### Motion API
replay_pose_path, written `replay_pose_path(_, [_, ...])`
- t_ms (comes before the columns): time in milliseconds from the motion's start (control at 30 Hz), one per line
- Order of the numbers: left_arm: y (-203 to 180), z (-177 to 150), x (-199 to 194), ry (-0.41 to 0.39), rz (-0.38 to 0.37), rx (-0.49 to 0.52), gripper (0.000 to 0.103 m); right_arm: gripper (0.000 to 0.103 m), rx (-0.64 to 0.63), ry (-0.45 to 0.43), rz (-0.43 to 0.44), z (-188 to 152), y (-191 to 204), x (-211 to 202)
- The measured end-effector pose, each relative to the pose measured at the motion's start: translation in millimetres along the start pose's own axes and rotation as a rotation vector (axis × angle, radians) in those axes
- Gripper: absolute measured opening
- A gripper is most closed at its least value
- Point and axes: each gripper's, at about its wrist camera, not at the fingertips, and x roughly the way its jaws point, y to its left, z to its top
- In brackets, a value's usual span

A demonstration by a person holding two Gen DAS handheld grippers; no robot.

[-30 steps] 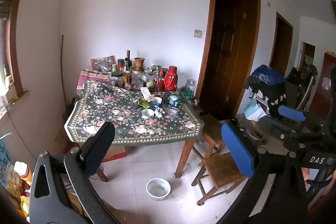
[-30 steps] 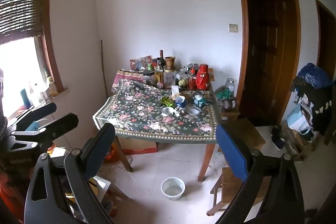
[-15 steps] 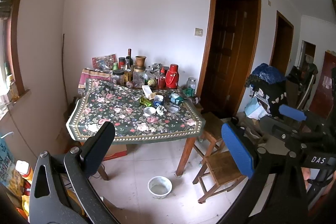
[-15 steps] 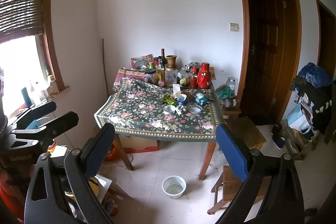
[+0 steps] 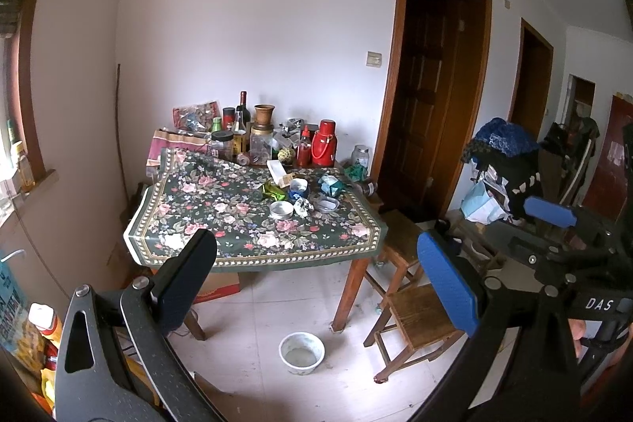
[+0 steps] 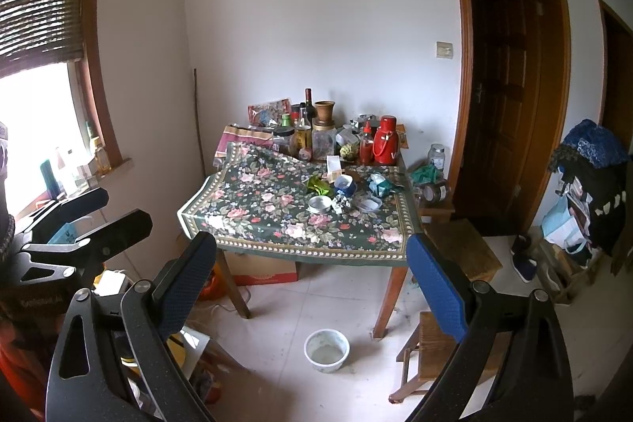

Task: Collect trash

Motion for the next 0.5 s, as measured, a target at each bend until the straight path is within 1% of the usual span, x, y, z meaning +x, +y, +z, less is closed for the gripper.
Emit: replay_pose_path(500, [5,3,11,0.014,-0.002,-0.012,0.102,0.096,-0.010,0.021,0.008,-2,0,6])
